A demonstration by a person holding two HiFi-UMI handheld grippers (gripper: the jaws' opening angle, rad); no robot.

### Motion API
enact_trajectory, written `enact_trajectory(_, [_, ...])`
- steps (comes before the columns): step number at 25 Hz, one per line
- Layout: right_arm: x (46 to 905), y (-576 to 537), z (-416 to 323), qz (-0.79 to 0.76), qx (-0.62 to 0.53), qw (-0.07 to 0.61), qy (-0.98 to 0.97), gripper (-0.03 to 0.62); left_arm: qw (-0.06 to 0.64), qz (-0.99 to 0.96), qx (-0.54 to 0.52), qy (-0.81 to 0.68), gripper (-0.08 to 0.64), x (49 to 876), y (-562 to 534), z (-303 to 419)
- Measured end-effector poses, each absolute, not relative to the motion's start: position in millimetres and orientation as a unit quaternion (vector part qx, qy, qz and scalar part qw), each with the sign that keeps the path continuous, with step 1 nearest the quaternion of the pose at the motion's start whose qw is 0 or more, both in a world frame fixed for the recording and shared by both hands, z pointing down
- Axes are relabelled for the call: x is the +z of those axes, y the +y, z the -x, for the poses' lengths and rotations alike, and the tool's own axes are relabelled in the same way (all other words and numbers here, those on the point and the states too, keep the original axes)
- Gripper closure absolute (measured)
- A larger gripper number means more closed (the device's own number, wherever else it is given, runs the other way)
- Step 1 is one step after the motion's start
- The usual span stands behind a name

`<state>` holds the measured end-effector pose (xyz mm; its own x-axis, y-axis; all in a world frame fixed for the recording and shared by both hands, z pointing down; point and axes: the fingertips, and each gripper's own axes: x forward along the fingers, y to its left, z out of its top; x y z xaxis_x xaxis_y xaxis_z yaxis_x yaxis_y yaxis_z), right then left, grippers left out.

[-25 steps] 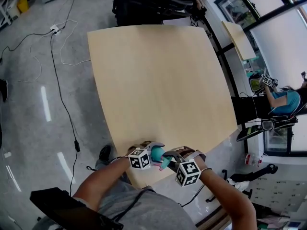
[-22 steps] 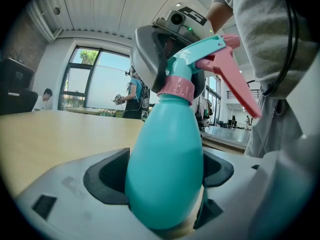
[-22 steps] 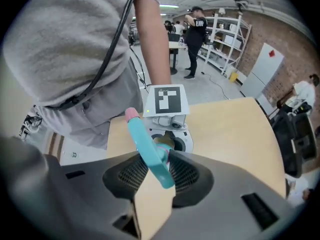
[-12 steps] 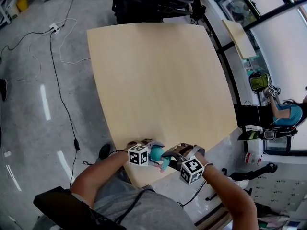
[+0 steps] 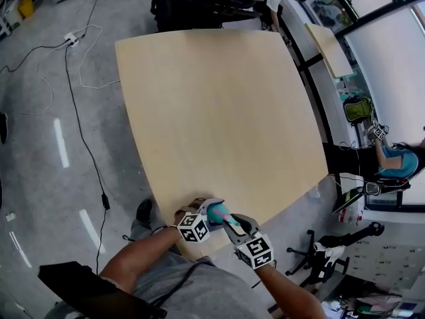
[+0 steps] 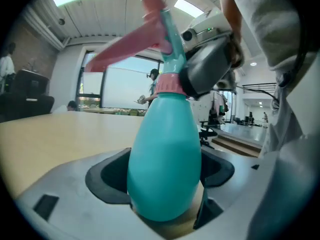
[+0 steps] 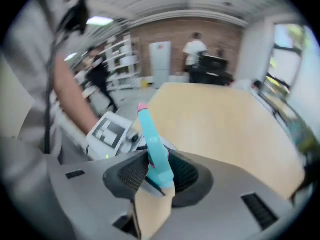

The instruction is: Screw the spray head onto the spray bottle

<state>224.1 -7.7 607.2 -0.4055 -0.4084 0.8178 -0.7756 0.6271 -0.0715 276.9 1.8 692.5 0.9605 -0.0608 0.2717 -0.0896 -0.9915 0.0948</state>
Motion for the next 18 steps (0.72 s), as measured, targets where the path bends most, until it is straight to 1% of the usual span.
enact_trajectory(2, [607.3,-11.2,-230.4,-0.481,0.308,0.353,-0.741,0.464,0.064,-0.984,0.134,-0.097,0.175,691.5,-3.3,-276.7])
enact_trajectory(5, [607.8,-15.7,-236.2,-0.555,0.32,0.331,-0.692,0.463,0.089,-0.971,0.136,-0.175,0.175,693.2,-13.9,-278.1])
enact_trajectory(8, [611.2,-15.5,-242.7,-0.553,0.315,0.331,-0.697,0.463,0.101,-0.967,0.135,-0.191,0.175,696.3,-16.4,-284.4])
enact_trajectory(10, [614.1,-13.0,-241.1,-0.526,0.323,0.346,-0.706,0.463,0.102,-0.969,0.133,-0.181,0.175,696.5,-14.3,-286.3])
enact_trajectory(11, [612.4,-12.8,-239.1,-0.509,0.323,0.356,-0.714,0.457,0.101,-0.971,0.133,-0.173,0.175,696.2,-13.2,-287.0])
enact_trajectory(12, [607.4,-13.9,-237.3,-0.493,0.315,0.366,-0.724,0.433,0.099,-0.972,0.133,-0.165,0.175,695.8,-12.1,-287.8])
enact_trajectory(13, [599.0,-15.9,-236.4,-0.476,0.293,0.38,-0.737,0.393,0.097,-0.974,0.133,-0.156,0.175,695.5,-10.9,-288.4])
enact_trajectory(14, [588.0,-18.2,-236.2,-0.457,0.259,0.398,-0.752,0.374,0.095,-0.976,0.134,-0.146,0.175,695.5,-9.3,-288.7])
enact_trajectory(16, [563.1,-20.5,-237.0,-0.403,0.166,0.442,-0.784,0.359,0.091,-0.979,0.136,-0.12,0.175,696.2,-5.7,-289.3])
enact_trajectory(18, [543.3,-14.3,-234.5,-0.297,0.038,0.499,-0.813,0.357,0.085,-0.983,0.139,-0.086,0.175,697.0,-1.8,-289.7])
